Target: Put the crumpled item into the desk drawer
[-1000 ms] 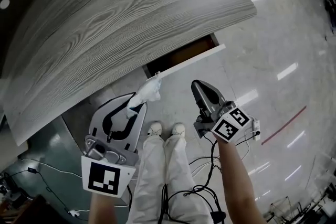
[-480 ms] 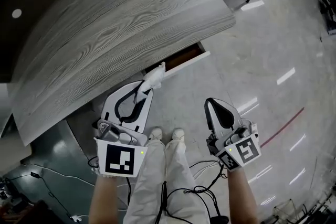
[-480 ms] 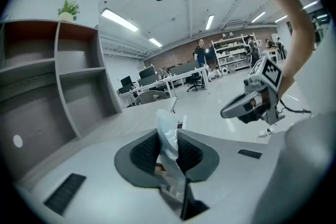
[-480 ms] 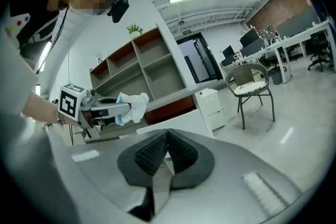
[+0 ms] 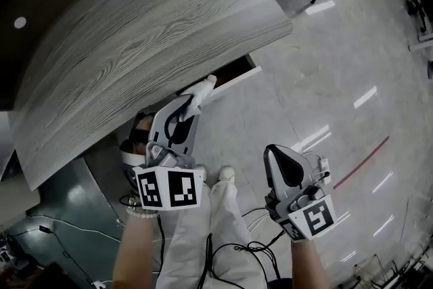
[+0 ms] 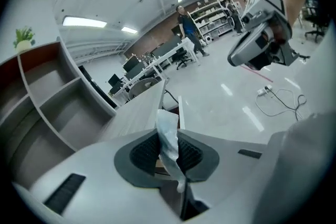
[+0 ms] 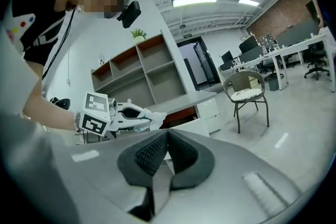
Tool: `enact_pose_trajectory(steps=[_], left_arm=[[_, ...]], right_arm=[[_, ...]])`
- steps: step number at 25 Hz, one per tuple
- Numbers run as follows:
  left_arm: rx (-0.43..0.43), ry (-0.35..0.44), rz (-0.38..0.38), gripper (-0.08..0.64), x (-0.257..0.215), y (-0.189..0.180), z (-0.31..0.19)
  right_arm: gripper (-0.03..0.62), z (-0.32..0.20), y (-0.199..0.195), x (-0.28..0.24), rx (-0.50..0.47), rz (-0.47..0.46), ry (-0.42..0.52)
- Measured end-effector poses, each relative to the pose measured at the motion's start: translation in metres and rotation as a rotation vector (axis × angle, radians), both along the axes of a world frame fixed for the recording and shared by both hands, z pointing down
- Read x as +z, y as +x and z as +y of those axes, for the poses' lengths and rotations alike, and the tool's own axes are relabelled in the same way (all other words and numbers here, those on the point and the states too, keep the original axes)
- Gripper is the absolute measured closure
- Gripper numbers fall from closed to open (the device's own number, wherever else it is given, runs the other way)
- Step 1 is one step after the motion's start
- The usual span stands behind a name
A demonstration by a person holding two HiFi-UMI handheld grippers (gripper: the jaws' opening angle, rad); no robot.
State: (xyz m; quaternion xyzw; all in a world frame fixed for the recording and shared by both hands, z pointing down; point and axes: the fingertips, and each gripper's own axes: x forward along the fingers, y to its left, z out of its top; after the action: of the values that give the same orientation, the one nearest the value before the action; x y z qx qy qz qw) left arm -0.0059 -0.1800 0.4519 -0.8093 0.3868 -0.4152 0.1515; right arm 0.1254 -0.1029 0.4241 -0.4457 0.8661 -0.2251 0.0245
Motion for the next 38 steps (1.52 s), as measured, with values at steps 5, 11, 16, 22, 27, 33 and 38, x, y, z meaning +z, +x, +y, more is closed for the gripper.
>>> enact_pose_trajectory(steps=[5,11,16,22,27,33,38], left_arm=[[0.044,0.018,-0.193,0.502,0.012,0.006,-0.007],[0.094,0.057,-0.427,0.502,0.022,0.010,-0.016],[0.092,0.033,-0.475,0.500,0.031,0.010,-0.020],[0.118,-0.022,-0.458,0.462,0.040,0.013,-0.015],[0.133,-0.038,-0.452,0.420,0.038,0.012,-0.011],[0.124,-0.046,-0.432,0.380,0.035,0.009,-0.006],[0.115,-0.016,-0.373,0.400,0.022,0.007,0.002]], right_arm=[[0.583,0.006,0.003,0.001,0.007,0.026,-0.006],[0.583,0.012,0.004,0.002,0.016,0.037,-0.019],[0.583,0.019,0.009,0.010,0.018,0.065,-0.033],[0.583,0.025,0.009,0.014,0.018,0.070,-0.045],[0.583,0.030,0.007,0.015,0.021,0.076,-0.054],[0.583,0.035,0.002,0.015,0.032,0.072,-0.058],[0.583,0.037,0.000,0.010,0.052,0.132,-0.048]])
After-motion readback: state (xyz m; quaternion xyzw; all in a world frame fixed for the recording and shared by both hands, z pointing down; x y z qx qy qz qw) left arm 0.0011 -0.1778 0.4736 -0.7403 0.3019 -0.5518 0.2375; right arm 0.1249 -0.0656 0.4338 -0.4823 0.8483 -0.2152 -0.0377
